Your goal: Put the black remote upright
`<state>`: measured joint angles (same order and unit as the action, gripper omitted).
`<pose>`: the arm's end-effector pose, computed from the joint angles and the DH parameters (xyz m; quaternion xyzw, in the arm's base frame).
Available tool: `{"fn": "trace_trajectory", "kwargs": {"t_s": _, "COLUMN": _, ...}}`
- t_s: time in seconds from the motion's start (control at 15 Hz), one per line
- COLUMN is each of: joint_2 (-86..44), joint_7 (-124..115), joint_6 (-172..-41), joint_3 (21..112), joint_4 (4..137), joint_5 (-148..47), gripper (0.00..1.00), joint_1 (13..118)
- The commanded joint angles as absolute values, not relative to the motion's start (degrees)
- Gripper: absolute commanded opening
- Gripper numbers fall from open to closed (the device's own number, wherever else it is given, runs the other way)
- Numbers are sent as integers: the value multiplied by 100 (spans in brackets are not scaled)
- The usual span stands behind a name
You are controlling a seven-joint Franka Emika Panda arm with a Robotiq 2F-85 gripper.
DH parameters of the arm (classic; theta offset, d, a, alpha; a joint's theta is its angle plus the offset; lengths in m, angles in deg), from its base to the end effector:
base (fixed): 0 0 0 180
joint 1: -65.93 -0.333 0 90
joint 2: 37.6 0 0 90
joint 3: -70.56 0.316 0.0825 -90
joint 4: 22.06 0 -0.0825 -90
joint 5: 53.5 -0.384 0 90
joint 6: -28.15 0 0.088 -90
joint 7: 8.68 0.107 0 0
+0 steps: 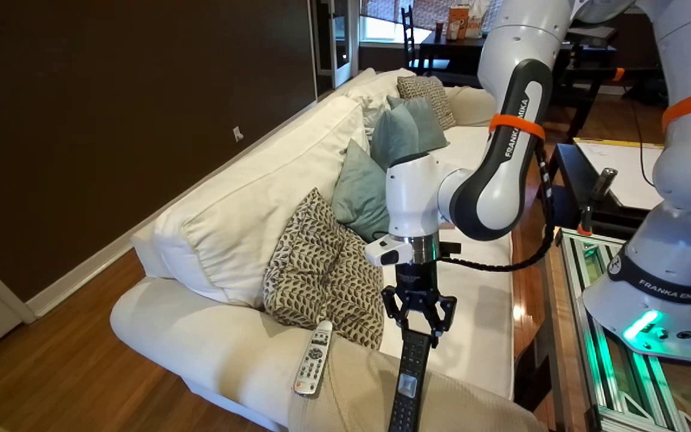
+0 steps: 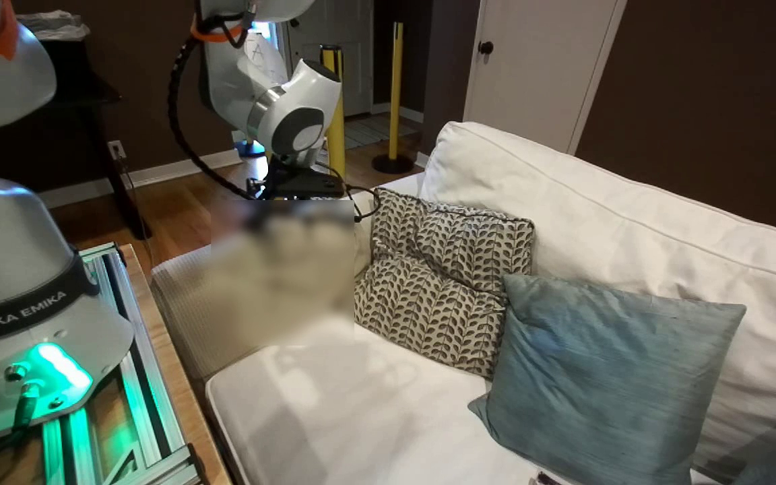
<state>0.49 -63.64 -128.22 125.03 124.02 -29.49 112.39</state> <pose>0.4030 0.1420 0.1351 -0.7344 -0.6468 -0.0301 0.2035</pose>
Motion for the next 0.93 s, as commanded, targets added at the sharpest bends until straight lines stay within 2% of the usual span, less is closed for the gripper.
{"fn": "trace_trajectory", "kwargs": {"t_s": 0.0, "joint_2": -392, "joint_7": -6492, "joint_6": -13047, "joint_3": 11896, "joint_4": 12383, "joint_5": -3335, "gripper": 33, "joint_1": 10408}}
{"fn": "trace_trajectory", "kwargs": {"t_s": 0.87, "joint_2": -678, "joint_7": -6471, "joint_6": -13177, "joint_3": 9800, "joint_4": 11956, "joint_5": -3860, "gripper": 33, "joint_1": 7861}}
